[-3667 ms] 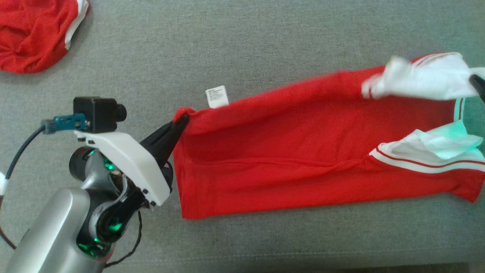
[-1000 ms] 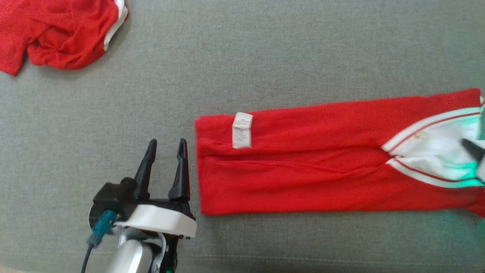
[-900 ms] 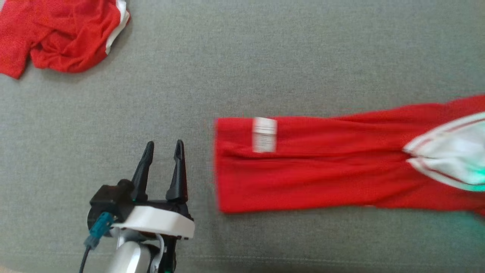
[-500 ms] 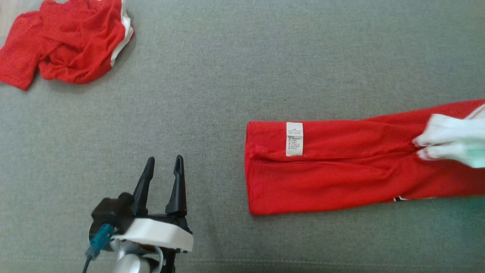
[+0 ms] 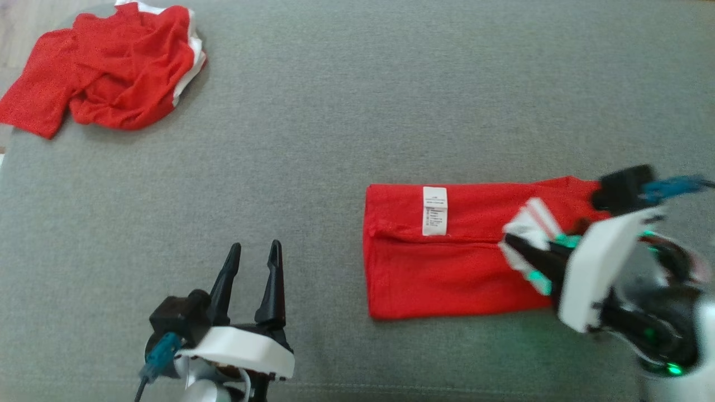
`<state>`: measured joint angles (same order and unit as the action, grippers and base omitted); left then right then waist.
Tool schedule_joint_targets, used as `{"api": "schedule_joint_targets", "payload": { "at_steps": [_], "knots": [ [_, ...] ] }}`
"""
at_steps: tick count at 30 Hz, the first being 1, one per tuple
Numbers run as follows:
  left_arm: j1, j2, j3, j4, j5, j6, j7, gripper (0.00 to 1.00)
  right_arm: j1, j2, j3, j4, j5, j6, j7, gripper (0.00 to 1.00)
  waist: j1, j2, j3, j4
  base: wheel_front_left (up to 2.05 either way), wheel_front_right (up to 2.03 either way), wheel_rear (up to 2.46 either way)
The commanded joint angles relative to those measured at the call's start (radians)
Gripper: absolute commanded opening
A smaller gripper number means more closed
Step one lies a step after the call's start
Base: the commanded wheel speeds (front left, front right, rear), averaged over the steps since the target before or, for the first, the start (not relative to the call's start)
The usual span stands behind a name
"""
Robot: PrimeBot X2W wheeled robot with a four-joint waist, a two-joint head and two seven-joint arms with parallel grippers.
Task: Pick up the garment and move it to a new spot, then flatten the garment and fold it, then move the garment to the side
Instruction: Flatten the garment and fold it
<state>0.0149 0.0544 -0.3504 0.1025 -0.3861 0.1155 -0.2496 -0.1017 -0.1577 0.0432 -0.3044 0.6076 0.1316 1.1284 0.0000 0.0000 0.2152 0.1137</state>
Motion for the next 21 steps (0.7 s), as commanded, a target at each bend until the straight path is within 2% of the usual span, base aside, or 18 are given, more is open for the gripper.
{"api": "schedule_joint_targets", "payload": {
  "at_steps": [1, 13, 21],
  "knots": [
    [-0.021, -0.004, 0.022, -0.020, -0.004, 0.004, -0.012, 1.00, -0.062, 0.014, 0.045, -0.024, 0.003, -0.001, -0.015, 0.00, 0.0000, 0.0000, 0.000, 0.010, 0.00, 0.00, 0.00],
    [-0.045, -0.004, -0.013, 0.029, -0.016, 0.005, -0.012, 1.00, -0.196, 0.096, 0.276, 0.151, -0.021, -0.001, -0.084, 0.00, 0.0000, 0.0000, 0.004, 0.058, 0.00, 0.00, 0.00],
    [-0.068, -0.004, -0.027, 0.047, -0.025, 0.009, -0.012, 1.00, -0.231, 0.107, 0.340, 0.242, -0.005, -0.001, -0.167, 0.00, 0.0000, 0.0000, 0.007, 0.074, 0.00, 0.00, 0.00]
  ]
}}
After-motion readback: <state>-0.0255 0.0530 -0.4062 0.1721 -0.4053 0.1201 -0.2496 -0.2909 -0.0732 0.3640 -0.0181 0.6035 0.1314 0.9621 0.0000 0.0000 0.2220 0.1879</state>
